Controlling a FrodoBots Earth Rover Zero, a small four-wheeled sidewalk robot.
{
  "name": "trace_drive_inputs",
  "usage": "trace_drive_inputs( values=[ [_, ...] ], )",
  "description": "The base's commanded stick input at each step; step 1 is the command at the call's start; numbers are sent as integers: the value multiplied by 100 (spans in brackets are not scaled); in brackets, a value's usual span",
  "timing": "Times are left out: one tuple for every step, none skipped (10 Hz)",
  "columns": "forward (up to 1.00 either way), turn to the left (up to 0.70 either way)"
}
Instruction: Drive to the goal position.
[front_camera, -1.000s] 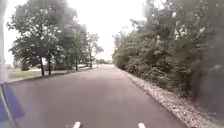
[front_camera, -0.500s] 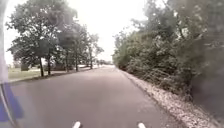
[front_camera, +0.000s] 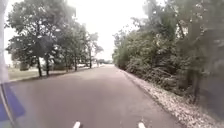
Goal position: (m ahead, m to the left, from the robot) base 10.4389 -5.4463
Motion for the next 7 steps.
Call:
trace_drive_inputs(
  values=[
    [60,0],
    [60,0],
    [60,0],
    [60,0],
    [60,0],
    [60,0],
    [60,0]
  ],
)
